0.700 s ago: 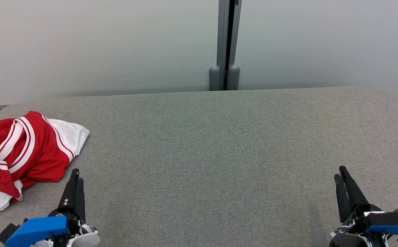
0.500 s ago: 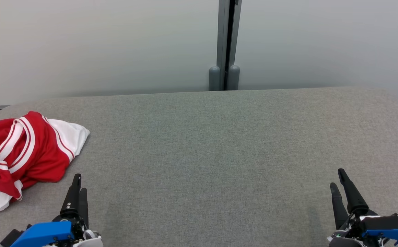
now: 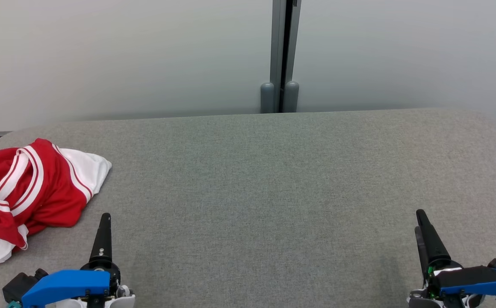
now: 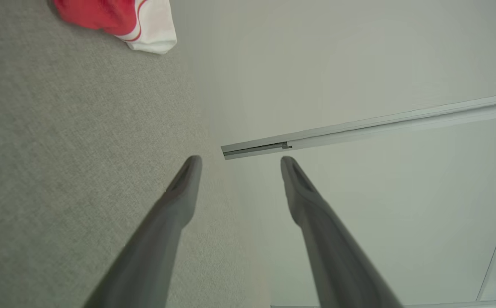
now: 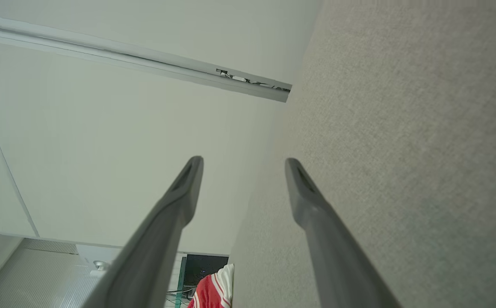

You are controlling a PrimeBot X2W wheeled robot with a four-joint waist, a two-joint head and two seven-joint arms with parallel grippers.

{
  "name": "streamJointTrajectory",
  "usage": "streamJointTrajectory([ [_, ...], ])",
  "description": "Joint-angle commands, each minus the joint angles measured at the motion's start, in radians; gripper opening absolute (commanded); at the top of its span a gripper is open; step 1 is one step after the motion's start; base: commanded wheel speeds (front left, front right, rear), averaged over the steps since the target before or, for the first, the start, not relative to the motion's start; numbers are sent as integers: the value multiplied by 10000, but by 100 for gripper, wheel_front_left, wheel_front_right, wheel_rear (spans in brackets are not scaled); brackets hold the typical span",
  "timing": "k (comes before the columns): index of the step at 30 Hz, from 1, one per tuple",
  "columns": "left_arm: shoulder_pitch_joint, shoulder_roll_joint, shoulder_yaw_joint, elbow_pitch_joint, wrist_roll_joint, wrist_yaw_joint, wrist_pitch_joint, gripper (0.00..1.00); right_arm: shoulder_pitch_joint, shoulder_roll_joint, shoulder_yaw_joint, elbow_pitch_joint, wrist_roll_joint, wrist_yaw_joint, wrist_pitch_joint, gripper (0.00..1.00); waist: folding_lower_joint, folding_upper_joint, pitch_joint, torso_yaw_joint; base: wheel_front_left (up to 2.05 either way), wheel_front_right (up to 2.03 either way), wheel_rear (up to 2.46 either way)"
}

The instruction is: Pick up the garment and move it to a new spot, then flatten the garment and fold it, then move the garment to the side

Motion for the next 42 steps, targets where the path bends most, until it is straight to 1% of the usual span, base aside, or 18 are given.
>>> streamJointTrajectory([
  [1,-139,77,-57,-200,450,59,-117,100,-181,-52,29,-187,-440,10,-115,100,0,0,1,2,0,0,0],
  [10,-60,95,-360,-262,2263,246,-480,100,-163,-66,70,-261,-2214,12,-478,100,0,0,2,13,0,0,0],
  [19,-26,119,-605,-242,3831,380,-813,100,-159,-78,144,-314,-3694,14,-812,100,0,0,-4,29,0,0,0],
  [20,-26,119,-605,-242,3831,380,-813,100,-159,-78,144,-314,-3694,14,-812,100,0,0,-4,29,0,0,0],
  [32,59,212,-956,-246,5764,570,-1208,100,-145,-94,139,-332,-5555,17,-1206,100,0,0,-46,49,0,0,0],
  [42,133,363,-1274,-307,7214,711,-1509,100,-126,-106,182,-243,-6819,19,-1509,100,0,0,-86,71,0,0,0],
])
